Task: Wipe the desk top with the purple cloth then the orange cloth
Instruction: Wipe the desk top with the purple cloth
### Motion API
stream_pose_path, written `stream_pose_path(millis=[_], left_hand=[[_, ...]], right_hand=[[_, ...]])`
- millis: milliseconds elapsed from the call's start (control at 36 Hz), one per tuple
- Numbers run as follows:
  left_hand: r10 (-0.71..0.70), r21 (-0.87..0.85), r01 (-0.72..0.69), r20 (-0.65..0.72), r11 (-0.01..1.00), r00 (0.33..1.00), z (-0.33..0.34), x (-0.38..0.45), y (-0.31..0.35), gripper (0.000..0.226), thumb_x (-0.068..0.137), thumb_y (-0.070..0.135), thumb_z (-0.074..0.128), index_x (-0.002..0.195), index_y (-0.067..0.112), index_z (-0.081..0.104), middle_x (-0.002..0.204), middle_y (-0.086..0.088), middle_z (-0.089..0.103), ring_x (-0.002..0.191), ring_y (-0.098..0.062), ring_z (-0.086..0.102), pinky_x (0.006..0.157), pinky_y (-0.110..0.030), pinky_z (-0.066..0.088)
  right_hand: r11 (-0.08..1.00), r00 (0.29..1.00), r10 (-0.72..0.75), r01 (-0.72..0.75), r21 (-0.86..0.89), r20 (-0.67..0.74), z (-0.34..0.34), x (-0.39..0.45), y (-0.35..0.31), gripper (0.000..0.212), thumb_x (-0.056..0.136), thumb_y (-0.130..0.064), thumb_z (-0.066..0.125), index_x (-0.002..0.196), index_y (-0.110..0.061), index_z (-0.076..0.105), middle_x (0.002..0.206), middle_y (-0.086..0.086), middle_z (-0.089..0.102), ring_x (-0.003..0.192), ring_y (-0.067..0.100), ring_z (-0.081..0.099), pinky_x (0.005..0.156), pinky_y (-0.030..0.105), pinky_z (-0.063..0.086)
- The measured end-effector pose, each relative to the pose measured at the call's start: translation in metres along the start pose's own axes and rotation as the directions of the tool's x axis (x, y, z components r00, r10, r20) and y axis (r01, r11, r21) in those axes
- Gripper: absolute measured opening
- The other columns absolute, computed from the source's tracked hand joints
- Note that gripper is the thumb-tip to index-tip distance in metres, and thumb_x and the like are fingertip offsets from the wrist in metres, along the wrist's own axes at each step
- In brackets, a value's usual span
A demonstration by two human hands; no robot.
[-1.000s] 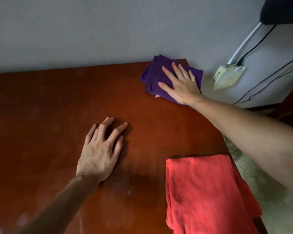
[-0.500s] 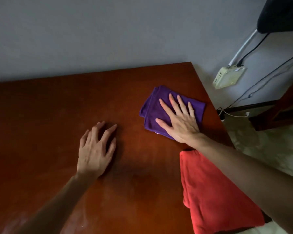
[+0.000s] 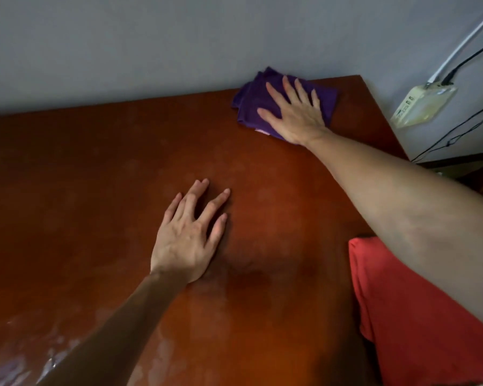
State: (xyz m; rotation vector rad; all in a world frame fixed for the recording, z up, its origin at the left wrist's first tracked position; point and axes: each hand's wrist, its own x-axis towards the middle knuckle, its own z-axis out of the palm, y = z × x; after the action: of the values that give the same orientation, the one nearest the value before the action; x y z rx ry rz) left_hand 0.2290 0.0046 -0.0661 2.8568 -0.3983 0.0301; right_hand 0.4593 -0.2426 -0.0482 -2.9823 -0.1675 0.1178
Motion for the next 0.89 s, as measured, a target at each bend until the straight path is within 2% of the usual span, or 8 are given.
stream_pose_path(millis=[111,222,389,472,611,722,806,889], left_hand=[[0.01,-0.034,-0.011,-0.044,0.999,0.999,0.0,-0.001,0.001,0.051,0.105,0.048,0.022,0.154,0.035,0.03,0.162,-0.004,0.026,0.153,-0.013,0.013,0.124,-0.035,0.011],[-0.123,-0.141,0.101,-0.154,0.985,0.98,0.002,-0.001,-0.001,0.052,0.104,0.041,0.038,0.146,0.01,0.041,0.154,-0.011,0.038,0.142,-0.027,0.037,0.114,-0.042,0.033],[-0.242,-0.26,0.164,-0.302,0.951,0.922,-0.009,-0.024,0.009,0.04,0.103,0.029,0.044,0.138,0.012,0.05,0.147,-0.008,0.044,0.129,-0.028,0.048,0.102,-0.047,0.041],[-0.327,-0.363,0.207,-0.309,0.909,0.893,-0.011,-0.058,0.011,0.035,0.103,0.023,0.044,0.134,0.013,0.053,0.143,-0.008,0.046,0.127,-0.028,0.049,0.1,-0.046,0.042],[-0.311,-0.28,0.251,-0.195,0.926,0.93,-0.009,-0.129,0.015,0.041,0.093,0.021,0.046,0.132,0.012,0.056,0.138,-0.011,0.05,0.124,-0.033,0.051,0.101,-0.044,0.043],[-0.347,-0.285,0.292,-0.166,0.913,0.923,-0.013,-0.165,0.036,0.043,0.093,0.022,0.043,0.131,0.009,0.056,0.135,-0.012,0.05,0.122,-0.033,0.053,0.103,-0.043,0.046],[-0.391,-0.24,0.359,-0.105,0.902,0.914,-0.017,-0.176,0.058,0.043,0.09,0.023,0.043,0.129,0.009,0.057,0.127,-0.014,0.053,0.11,-0.038,0.058,0.091,-0.047,0.052],[-0.423,-0.221,0.396,-0.089,0.891,0.902,-0.026,-0.175,0.087,0.043,0.092,0.029,0.037,0.126,0.013,0.058,0.116,-0.013,0.053,0.095,-0.041,0.06,0.076,-0.051,0.055]], right_hand=[[1.0,0.999,0.024,-0.024,-0.012,-0.022,0.008,-0.028,-0.013,0.075,0.099,-0.074,0.024,0.164,-0.041,0.007,0.174,0.0,0.0,0.16,0.026,-0.004,0.127,0.054,-0.002],[0.998,0.998,-0.052,0.051,-0.027,-0.024,0.017,-0.085,-0.022,0.073,0.099,-0.073,0.026,0.163,-0.042,0.009,0.174,0.0,0.003,0.16,0.026,-0.002,0.127,0.055,0.0],[0.975,0.973,-0.222,0.22,-0.037,-0.06,0.035,-0.207,-0.036,0.08,0.091,-0.075,0.022,0.163,-0.038,0.021,0.173,0.003,0.015,0.159,0.029,0.012,0.126,0.056,0.01],[0.951,0.948,-0.309,0.307,-0.034,-0.072,0.044,-0.276,-0.043,0.077,0.094,-0.071,0.031,0.163,-0.037,0.024,0.172,0.003,0.017,0.159,0.028,0.014,0.126,0.056,0.012],[0.91,0.908,-0.415,0.415,-0.025,-0.054,0.049,-0.373,-0.046,0.077,0.097,-0.068,0.039,0.164,-0.034,0.021,0.173,0.003,0.009,0.16,0.026,0.006,0.125,0.058,0.013],[0.881,0.881,-0.471,0.472,0.025,-0.045,0.052,-0.418,-0.042,0.079,0.097,-0.068,0.042,0.164,-0.036,0.017,0.174,0.001,0.004,0.16,0.025,0.0,0.125,0.059,0.013],[0.874,0.875,-0.484,0.485,0.031,-0.028,0.054,-0.426,-0.039,0.079,0.096,-0.07,0.04,0.164,-0.037,0.018,0.174,0.001,0.005,0.16,0.025,0.002,0.125,0.059,0.014],[0.86,0.862,-0.506,0.506,0.07,-0.012,0.05,-0.418,-0.033,0.077,0.096,-0.071,0.039,0.162,-0.035,0.026,0.173,0.003,0.013,0.159,0.025,0.012,0.124,0.058,0.02]])
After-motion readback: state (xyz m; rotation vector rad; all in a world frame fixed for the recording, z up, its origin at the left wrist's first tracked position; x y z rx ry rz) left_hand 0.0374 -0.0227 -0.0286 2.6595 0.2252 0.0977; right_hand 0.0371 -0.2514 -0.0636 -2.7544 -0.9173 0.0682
